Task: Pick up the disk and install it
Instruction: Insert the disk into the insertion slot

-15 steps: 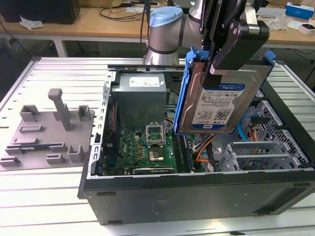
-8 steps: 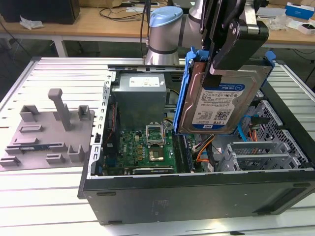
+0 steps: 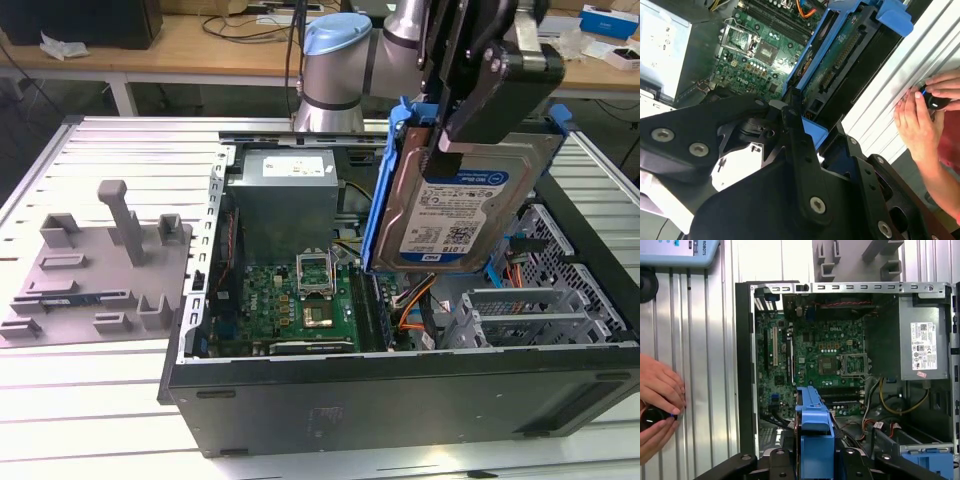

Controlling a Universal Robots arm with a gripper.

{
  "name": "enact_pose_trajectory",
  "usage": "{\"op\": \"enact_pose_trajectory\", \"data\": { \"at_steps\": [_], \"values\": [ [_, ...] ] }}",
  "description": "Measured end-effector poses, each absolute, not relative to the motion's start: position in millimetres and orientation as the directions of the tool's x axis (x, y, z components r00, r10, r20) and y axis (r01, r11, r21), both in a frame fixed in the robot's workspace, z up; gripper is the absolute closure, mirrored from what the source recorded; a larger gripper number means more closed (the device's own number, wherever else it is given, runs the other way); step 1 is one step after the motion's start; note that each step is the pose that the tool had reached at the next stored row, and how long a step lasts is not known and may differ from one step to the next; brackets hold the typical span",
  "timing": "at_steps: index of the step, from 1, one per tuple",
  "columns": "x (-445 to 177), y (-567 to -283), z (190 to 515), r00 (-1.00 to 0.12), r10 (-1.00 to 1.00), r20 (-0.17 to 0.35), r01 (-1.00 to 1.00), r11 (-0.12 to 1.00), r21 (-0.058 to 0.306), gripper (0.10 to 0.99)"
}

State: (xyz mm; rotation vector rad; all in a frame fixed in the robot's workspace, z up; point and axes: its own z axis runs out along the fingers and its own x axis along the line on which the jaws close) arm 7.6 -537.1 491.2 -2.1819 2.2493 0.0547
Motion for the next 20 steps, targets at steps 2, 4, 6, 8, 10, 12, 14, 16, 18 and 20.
{"op": "enact_pose_trajectory", "data": {
  "at_steps": [2,4,6,8,10,12,14,16,18,20],
  "values": [
    [12,-537,491,-0.024,-0.999,-0.03,-1.0,0.023,0.02,0.718],
    [17,-537,491,-0.013,-0.999,-0.029,-1.0,0.013,0.02,0.718],
    [23,-537,491,0.0,-1.0,-0.029,-1.0,0.0,0.02,0.718],
    [28,-537,490,0.011,-1.0,-0.029,-1.0,-0.012,0.02,0.718],
    [33,-537,490,0.021,-0.999,-0.029,-1.0,-0.022,0.02,0.718],
    [39,-538,489,0.032,-0.999,-0.03,-0.999,-0.033,0.02,0.718],
    [43,-538,489,0.039,-0.999,-0.029,-0.999,-0.04,0.02,0.718],
    [48,-538,489,0.047,-0.998,-0.029,-0.999,-0.047,0.02,0.718],
    [52,-539,489,0.053,-0.998,-0.029,-0.998,-0.053,0.02,0.718],
    [58,-540,488,0.056,-0.998,-0.029,-0.998,-0.057,0.02,0.718]
  ]
}}
